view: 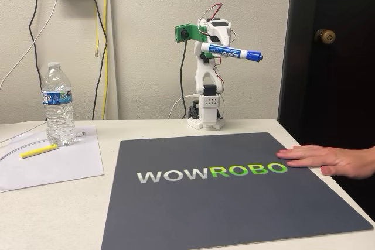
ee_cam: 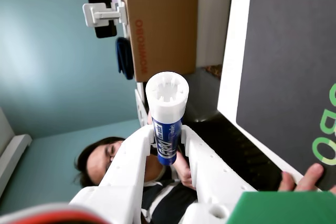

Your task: Pick up the blue marker.

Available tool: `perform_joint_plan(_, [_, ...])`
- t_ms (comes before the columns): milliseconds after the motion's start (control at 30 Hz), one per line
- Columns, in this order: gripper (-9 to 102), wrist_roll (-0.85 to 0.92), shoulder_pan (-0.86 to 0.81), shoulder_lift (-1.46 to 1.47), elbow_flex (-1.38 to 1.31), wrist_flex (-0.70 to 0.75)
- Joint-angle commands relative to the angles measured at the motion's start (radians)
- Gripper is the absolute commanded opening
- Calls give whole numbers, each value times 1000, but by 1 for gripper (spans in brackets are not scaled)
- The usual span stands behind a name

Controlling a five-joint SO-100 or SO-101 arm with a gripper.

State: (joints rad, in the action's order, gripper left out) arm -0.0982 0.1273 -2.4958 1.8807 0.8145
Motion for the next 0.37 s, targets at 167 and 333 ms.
perform_joint_plan(167, [8, 2, 6, -34, -41, -2])
perform_joint_plan(333, [8, 8, 6, -40, -41, 6])
